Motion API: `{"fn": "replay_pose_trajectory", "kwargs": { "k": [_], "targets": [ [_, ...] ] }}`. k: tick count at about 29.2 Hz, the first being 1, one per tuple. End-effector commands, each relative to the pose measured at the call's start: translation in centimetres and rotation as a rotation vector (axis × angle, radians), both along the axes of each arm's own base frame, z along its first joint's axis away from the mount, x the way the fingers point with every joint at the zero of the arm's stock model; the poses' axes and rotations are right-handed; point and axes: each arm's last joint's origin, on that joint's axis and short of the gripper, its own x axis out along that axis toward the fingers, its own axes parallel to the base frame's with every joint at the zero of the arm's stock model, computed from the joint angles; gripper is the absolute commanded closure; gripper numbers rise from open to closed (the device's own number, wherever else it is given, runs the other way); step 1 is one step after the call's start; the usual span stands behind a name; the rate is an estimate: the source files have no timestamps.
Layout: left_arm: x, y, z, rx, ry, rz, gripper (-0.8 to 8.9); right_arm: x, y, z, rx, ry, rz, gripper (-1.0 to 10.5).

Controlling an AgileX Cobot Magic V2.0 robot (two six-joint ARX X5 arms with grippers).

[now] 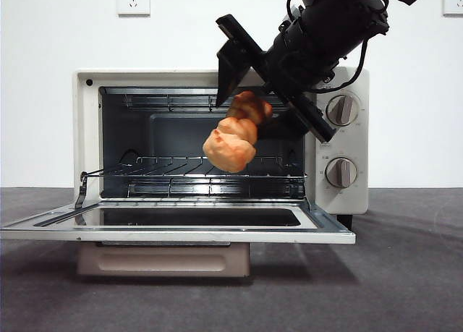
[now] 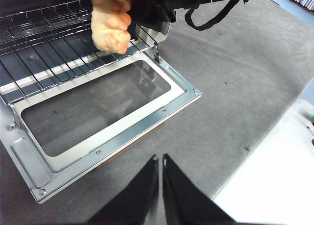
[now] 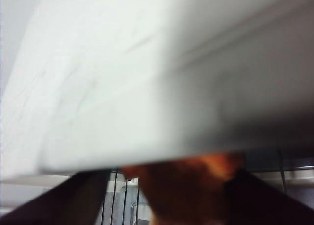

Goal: The left arm flap open the oven, the right arm pick bread and place it into oven, the left arm flap close the oven

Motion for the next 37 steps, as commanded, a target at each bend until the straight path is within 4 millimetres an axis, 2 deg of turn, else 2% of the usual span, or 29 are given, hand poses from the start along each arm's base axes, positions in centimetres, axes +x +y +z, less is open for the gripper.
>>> {"fn": "replay_pose_trajectory", "kwargs": {
  "k": [1,29,33,37],
  "targets": [
    [-0.1,0.0,0.3,-0.021,-0.001,-0.001,7.97,0.2,0.5,0.2,0.01,-0.008,0.0,5.1],
    [-0.1,0.0,0.3,-0.024,0.001,0.001,7.96,-0.4,1.1,0.2,0.006,-0.01,0.081,4.2],
    [-0.1,0.0,0.3,-0.023,0.001,0.002,7.97,-0.7,1.0,0.8,0.016,-0.014,0.128,4.2],
    [-0.1,0.0,0.3,-0.021,-0.001,0.008,7.97,-1.8,0.1,2.2,-0.026,-0.02,0.152,4.2]
  ]
}}
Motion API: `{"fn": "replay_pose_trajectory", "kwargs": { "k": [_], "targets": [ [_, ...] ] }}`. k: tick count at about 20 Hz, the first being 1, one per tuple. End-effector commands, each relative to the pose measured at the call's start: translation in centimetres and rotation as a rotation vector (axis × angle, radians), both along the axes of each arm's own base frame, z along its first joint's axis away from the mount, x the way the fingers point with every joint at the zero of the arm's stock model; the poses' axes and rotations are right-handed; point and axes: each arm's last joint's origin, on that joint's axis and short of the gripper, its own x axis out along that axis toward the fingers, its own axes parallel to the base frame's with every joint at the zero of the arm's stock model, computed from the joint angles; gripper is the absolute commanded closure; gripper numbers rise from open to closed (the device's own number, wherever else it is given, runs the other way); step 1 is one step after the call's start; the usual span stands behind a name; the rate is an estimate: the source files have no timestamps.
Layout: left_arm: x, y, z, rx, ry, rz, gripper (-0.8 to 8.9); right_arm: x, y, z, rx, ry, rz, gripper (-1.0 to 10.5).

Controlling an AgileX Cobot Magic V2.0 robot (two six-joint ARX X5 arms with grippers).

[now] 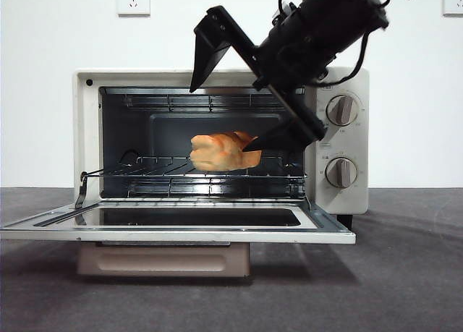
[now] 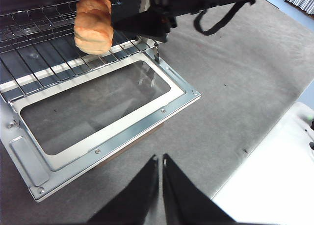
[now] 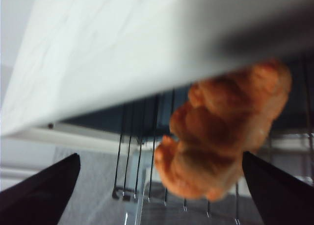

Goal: The left arm flap open the oven, the right arm pick bread and place it into oven, the left arm flap close the oven

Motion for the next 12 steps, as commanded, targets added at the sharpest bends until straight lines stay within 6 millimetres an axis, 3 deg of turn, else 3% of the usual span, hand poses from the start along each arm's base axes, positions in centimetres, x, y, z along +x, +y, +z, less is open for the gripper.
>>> {"fn": "replay_pose_trajectory", "kwargs": {
  "k": [1,8,12],
  "targets": [
    [0.0,0.0,0.2,-0.009,-0.013,0.007,7.97,-0.9,-0.3,1.9,-0.029,-0.057,0.032,4.2],
    [0.2,0.2,0.2,0.014,-0.039,0.11,7.97,-4.8,-2.7,5.4,-0.132,-0.083,0.137,4.2],
    [0.7,0.3,-0.5,0.039,0.009,0.275,7.99,-8.1,-4.7,7.2,-0.224,-0.108,0.226,4.2]
  ]
}}
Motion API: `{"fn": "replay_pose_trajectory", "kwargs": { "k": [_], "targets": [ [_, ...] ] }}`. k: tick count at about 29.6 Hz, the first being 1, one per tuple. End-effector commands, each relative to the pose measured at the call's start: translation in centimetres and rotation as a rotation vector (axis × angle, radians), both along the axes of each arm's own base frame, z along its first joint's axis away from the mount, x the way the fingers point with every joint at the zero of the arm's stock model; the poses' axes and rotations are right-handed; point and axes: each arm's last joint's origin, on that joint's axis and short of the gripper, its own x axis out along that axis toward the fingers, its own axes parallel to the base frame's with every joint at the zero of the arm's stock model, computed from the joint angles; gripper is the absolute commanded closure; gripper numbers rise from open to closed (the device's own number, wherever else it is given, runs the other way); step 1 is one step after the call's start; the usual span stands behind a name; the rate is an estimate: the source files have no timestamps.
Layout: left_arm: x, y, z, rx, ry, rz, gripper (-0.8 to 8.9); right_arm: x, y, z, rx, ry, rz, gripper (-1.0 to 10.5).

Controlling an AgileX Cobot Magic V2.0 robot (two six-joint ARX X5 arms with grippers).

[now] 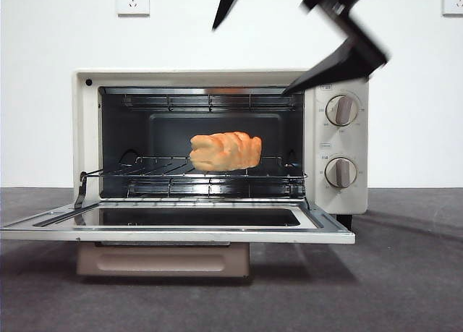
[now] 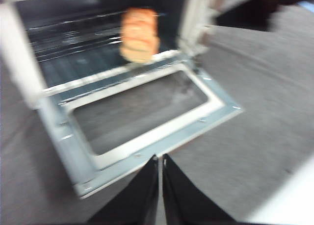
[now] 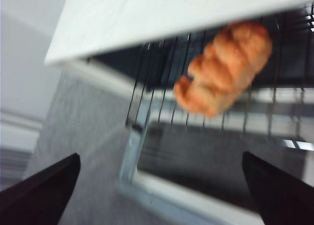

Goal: The left arm flap open the oven, the right arm pick bread and place it into oven, the left arm flap close the oven

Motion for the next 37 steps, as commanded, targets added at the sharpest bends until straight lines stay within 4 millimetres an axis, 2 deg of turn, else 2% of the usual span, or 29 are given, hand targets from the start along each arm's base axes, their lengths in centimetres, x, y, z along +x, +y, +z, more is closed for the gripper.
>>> {"fn": "replay_pose_trajectory", "kwargs": {
  "k": [1,5,10,15,18,20,25,28,33,37],
  "targets": [
    [0.4,-0.1,-0.6,-0.022,0.064,0.109,7.99,-2.1,-1.2,1.5,-0.086,-0.065,0.086,4.3],
    [0.9,-0.4,-1.6,-0.069,0.156,0.165,8.0,-4.9,-3.6,2.4,-0.162,-0.069,0.131,5.3],
    [2.3,-1.7,-2.6,-0.14,0.292,0.141,8.0,-8.0,-6.5,3.2,-0.229,-0.096,0.178,6.9],
    [5.1,-3.1,-3.3,-0.212,0.447,0.059,7.99,-10.3,-8.7,3.6,-0.267,-0.141,0.218,8.3],
    [7.1,-3.0,-4.2,-0.265,0.561,0.049,7.99,-11.4,-9.6,3.6,-0.292,-0.149,0.237,8.9],
    [8.4,-2.5,-4.7,-0.29,0.606,0.06,7.99,-11.9,-10.1,3.5,-0.311,-0.151,0.249,9.1],
    [11.1,0.2,-5.9,-0.359,0.666,0.145,7.99,-12.6,-10.8,3.3,-0.35,-0.164,0.279,9.3],
    [11.9,1.8,-6.4,-0.406,0.697,0.175,7.99,-12.7,-10.9,3.2,-0.356,-0.16,0.284,9.3],
    [12.5,4.2,-7.6,-0.326,0.704,0.332,7.99,-12.7,-10.8,3.2,-0.358,-0.159,0.285,9.3],
    [13.0,5.1,-9.3,-0.295,0.816,0.367,7.99,-12.7,-10.8,3.2,-0.365,-0.168,0.291,9.3]
  ]
}}
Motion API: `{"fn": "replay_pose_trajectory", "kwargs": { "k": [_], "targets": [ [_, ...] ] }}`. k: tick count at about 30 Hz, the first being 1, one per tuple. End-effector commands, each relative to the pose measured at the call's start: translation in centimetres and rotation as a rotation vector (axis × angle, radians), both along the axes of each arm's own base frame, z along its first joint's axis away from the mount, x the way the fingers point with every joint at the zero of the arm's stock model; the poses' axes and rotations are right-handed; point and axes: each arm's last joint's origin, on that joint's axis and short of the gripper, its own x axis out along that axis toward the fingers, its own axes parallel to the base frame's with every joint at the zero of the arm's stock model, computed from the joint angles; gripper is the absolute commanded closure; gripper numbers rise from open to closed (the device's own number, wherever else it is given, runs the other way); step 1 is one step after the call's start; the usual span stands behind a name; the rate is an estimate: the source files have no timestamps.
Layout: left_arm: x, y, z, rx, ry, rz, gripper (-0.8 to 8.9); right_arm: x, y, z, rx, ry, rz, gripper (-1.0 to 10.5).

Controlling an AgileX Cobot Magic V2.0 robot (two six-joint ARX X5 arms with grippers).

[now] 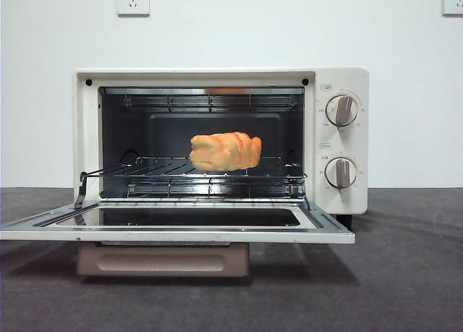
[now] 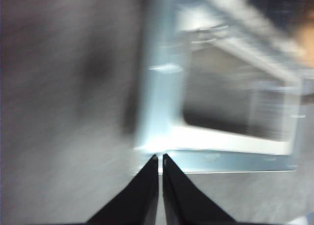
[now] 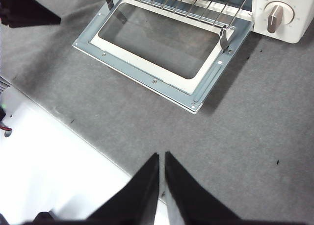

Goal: The left arm flap open the oven, the right arm pick bread and place it into oven, the left arm flap close the oven

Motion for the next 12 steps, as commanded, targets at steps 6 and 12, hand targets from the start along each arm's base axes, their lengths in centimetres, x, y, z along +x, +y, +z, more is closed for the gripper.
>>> {"fn": "replay_pose_trajectory", "kwargs": {
  "k": [6,12],
  "targets": [
    [1.7,0.0,-2.9,-0.026,0.139,-0.077,7.98,0.0,0.1,0.6,0.0,-0.047,0.02,9.3],
    [2.4,0.0,-3.9,-0.021,0.163,-0.076,7.98,0.1,0.1,0.6,0.003,-0.05,0.019,9.3]
  ]
}}
